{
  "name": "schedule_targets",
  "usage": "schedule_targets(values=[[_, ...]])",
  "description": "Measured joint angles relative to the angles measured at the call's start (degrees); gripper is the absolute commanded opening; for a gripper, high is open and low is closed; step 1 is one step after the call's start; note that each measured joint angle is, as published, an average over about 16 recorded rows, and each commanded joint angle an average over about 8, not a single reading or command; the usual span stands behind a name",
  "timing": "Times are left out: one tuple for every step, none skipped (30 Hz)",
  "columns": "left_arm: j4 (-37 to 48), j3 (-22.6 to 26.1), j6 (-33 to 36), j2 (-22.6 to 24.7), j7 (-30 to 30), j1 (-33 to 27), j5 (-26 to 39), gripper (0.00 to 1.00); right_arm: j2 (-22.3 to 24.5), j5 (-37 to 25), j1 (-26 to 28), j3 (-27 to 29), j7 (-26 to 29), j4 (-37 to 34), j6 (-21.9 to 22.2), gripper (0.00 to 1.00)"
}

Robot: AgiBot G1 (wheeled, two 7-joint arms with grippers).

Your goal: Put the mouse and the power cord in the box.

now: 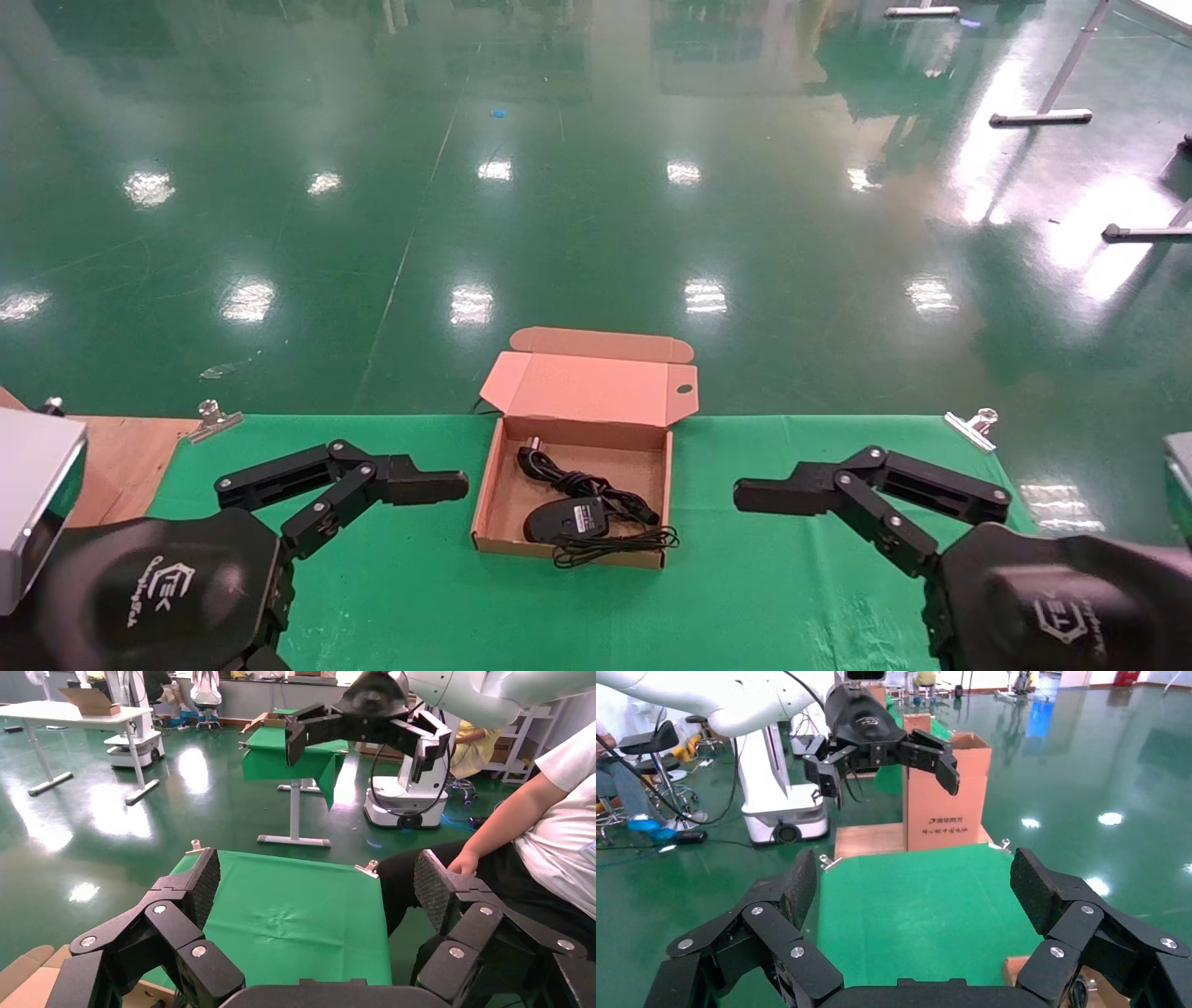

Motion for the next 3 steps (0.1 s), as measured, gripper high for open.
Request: schedule_targets(values=[[-0.1, -0.1, 0.1, 0.0, -0.1, 0.0, -0.1, 1.0, 0.3, 0.3, -0.2, 0.4, 0.1, 0.2, -0.3, 1.0], [-0.2, -0.1, 0.2, 0.0, -0.2, 0.1, -0.1, 1.0, 0.5, 0.5, -0.4, 0.7, 0.2, 0.4, -0.6, 1.0], [-0.2, -0.1, 0.3, 0.0, -0.3, 0.1, -0.1, 1.0, 0.7, 0.7, -0.6, 1.0, 0.2, 0.6, -0.8, 1.0]])
